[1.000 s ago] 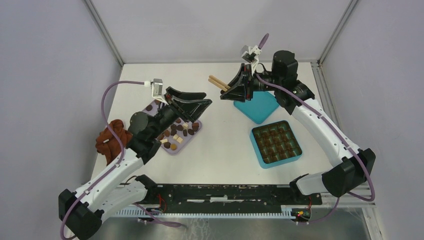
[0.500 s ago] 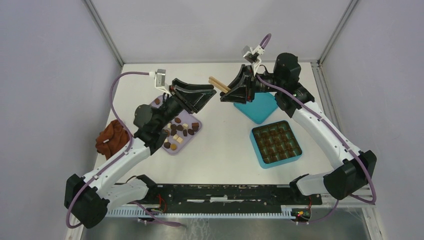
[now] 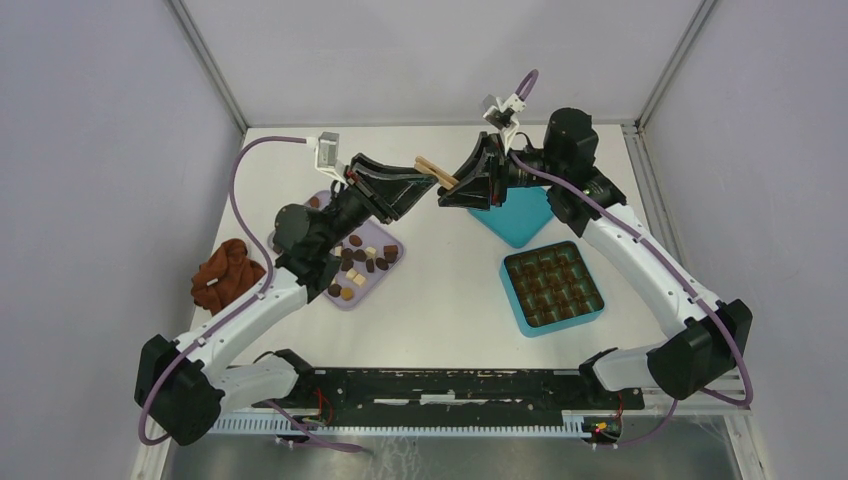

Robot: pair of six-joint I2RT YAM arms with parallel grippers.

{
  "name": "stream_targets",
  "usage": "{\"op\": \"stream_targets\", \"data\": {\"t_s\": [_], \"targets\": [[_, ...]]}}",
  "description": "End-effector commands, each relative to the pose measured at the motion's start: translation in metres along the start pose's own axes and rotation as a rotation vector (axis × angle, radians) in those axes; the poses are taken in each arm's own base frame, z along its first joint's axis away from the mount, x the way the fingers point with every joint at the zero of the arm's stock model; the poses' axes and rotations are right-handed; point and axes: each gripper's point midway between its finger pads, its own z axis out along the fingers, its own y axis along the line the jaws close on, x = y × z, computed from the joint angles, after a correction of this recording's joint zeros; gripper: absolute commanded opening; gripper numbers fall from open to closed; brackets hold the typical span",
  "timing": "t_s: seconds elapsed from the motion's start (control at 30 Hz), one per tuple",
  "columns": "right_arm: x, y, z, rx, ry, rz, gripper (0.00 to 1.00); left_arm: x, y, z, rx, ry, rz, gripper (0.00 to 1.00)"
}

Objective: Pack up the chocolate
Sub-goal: Adjust the clamp.

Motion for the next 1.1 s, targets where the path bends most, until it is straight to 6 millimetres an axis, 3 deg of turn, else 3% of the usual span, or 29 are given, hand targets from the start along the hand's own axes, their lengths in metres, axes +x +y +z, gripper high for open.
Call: {"op": "stream_targets", "data": {"t_s": [0.0,0.13,0.27,0.33,0.67,0.87,1.07], "targets": [[-0.008,0.008,-0.001,0.002,-0.018,-0.043,0.31,-0.016,-0.026,0.008,0.099,-0.026,0.003,0.39],[-0.008,0.009,0.000,0.002,-0.015,-0.045,0.31,-0.015,-0.024,0.009,0.095,-0.023,0.002,0.35],[-0.006,0.009,0.000,0.001,-0.010,-0.043,0.31,-0.014,-0.023,0.010,0.095,-0.022,0.007,0.09],[-0.006,0.010,0.000,-0.004,-0.010,-0.053,0.31,-0.015,-0.023,0.010,0.097,-0.024,0.012,0.02],[-0.020,0.015,0.006,-0.014,-0.055,-0.166,0.64,-0.022,-0.024,0.007,0.105,-0.092,-0.023,0.02],[-0.034,0.020,0.011,-0.048,-0.108,-0.152,0.64,-0.017,-0.021,0.005,0.102,-0.088,-0.028,0.02],[-0.033,0.029,0.017,-0.095,-0.117,-0.083,0.63,-0.016,-0.023,0.002,0.119,-0.100,-0.024,0.02]]}}
